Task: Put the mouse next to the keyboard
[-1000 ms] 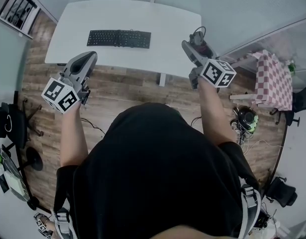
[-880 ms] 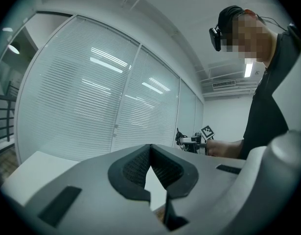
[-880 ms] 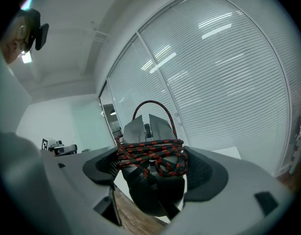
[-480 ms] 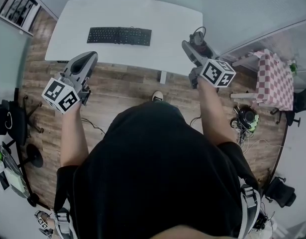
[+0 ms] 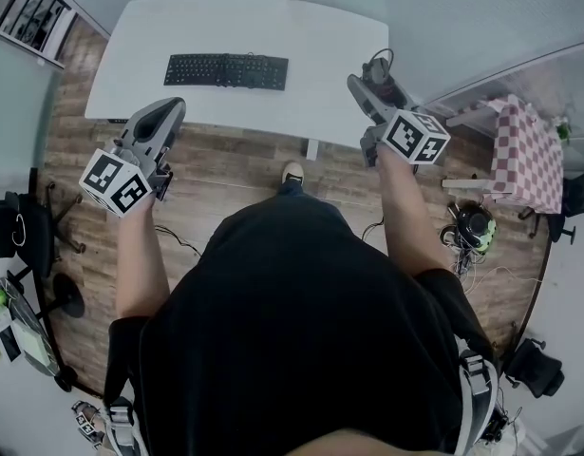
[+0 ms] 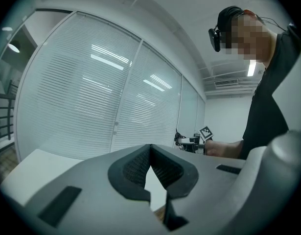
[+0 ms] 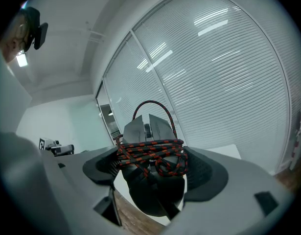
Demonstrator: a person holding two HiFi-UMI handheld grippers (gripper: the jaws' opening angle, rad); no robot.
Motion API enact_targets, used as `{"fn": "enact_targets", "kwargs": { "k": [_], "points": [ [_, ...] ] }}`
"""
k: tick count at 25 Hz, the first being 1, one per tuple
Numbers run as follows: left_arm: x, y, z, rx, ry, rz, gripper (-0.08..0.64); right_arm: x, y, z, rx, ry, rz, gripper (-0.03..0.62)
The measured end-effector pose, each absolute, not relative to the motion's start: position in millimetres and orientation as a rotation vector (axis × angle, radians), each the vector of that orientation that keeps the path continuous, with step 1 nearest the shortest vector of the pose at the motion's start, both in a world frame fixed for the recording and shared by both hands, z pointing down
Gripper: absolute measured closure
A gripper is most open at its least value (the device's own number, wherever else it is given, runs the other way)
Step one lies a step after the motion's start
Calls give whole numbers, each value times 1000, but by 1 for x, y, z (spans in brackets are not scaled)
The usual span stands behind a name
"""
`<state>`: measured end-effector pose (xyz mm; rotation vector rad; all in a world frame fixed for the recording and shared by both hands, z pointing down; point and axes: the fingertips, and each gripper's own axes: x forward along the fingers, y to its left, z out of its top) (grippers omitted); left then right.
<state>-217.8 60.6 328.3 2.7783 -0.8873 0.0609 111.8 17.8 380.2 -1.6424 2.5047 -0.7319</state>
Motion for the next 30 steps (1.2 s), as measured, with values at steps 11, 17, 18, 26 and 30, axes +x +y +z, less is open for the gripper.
{"fn": "enact_targets", "kwargs": {
  "k": [11,17,18,26,30],
  "points": [
    [-197,31,335,2767,-866,64,540,127,-13,385,-1656,2502,-743,175],
    [-190,16,340,2759,-862,76,540,136,-26,390,-1665,2497,-752,176],
    [-188,14,341,2758,-861,78,540,138,-28,390,-1664,2497,-754,175],
    [-179,-2,343,2760,-850,80,540,140,-41,393,-1656,2505,-754,175],
    [-178,-7,345,2752,-854,86,540,142,-48,396,-1658,2506,-763,176]
  ]
}}
